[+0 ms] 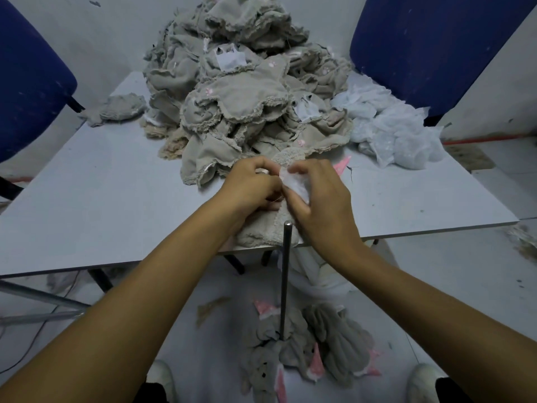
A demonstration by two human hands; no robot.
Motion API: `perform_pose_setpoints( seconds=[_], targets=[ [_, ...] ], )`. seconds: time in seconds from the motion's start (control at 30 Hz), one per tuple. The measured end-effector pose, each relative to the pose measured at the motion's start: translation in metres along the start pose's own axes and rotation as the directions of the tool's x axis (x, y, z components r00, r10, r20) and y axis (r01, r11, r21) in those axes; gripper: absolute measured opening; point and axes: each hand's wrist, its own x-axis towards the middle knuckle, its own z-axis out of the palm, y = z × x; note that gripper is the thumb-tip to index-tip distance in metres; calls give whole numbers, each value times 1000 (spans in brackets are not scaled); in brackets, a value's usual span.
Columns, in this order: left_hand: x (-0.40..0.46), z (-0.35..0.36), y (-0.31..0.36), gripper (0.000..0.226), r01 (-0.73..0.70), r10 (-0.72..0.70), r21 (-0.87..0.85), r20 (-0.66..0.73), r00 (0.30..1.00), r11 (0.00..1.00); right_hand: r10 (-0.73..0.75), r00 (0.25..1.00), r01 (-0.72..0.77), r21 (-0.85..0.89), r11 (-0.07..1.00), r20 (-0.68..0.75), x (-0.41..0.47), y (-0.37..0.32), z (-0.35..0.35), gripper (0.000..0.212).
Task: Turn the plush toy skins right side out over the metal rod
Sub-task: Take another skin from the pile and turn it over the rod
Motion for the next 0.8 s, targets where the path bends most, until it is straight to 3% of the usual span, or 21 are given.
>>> perform_pose_setpoints(
  seconds=[0.53,0.67,0.8],
  targets=[
    [-7,-6,-3,22,-184,179,132,50,983,974,-55,985,82,-169,982,162,-5,7,-3,22],
    [-6,-4,-4,23,-206,200,139,57,978,969,-78,969,115,-148,982,236,-3,6,-8,24],
    [-3,-6,-3,23,-217,210,161,56,976,963,-28,962,54,-87,995,271,-2,7,-12,28]
  ],
)
